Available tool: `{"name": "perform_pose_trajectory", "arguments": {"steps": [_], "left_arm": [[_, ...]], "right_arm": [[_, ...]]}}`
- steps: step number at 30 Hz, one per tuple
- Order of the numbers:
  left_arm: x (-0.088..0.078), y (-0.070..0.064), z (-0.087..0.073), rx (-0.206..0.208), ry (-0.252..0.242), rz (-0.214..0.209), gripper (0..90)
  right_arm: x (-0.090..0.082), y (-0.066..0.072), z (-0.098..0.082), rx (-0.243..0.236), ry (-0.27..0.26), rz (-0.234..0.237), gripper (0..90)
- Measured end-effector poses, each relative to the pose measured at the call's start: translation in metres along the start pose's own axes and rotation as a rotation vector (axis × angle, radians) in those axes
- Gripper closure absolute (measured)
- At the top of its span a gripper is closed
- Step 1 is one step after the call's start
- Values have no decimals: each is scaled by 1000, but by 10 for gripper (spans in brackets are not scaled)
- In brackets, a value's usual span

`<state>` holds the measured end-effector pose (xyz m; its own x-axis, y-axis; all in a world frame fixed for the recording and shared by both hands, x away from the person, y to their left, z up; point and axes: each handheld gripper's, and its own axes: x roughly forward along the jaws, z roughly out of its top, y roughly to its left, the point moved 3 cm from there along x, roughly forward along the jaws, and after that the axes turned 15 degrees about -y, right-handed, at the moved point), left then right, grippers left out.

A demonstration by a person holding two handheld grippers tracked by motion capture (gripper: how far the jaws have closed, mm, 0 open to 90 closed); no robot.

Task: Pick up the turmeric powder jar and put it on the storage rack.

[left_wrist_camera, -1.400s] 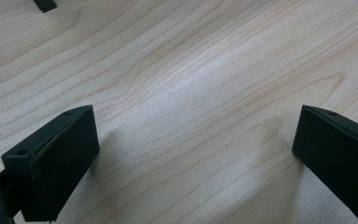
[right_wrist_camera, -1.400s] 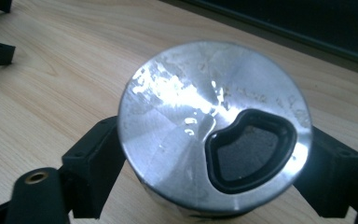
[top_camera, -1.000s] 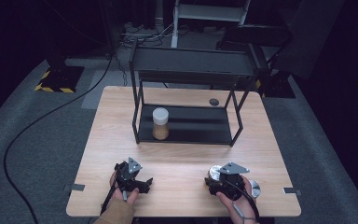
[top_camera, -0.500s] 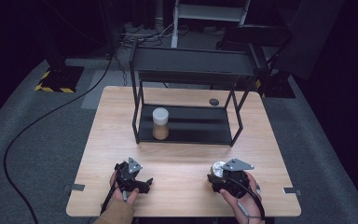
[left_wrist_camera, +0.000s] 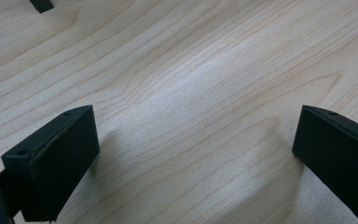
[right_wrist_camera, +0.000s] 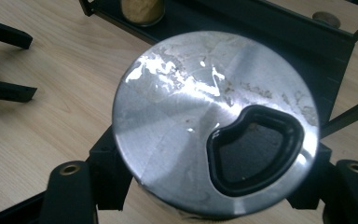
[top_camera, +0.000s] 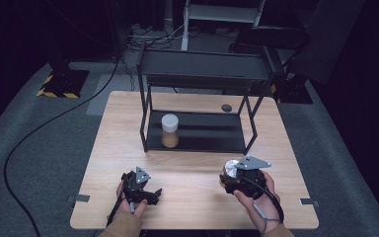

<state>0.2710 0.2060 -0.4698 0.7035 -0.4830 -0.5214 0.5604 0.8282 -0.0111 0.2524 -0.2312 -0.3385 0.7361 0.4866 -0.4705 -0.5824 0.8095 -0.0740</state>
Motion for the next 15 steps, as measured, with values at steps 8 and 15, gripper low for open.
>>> {"name": "perform_pose_trajectory", "arguments": {"steps": [8,15], "left_arm": [[0,0,0,0,-1,0,3],[0,0,0,0,-1,1,3]], "right_arm": [[2,-4,21,-14,-12,12,315],[9,-8,36,-23,-22,28,315]]}}
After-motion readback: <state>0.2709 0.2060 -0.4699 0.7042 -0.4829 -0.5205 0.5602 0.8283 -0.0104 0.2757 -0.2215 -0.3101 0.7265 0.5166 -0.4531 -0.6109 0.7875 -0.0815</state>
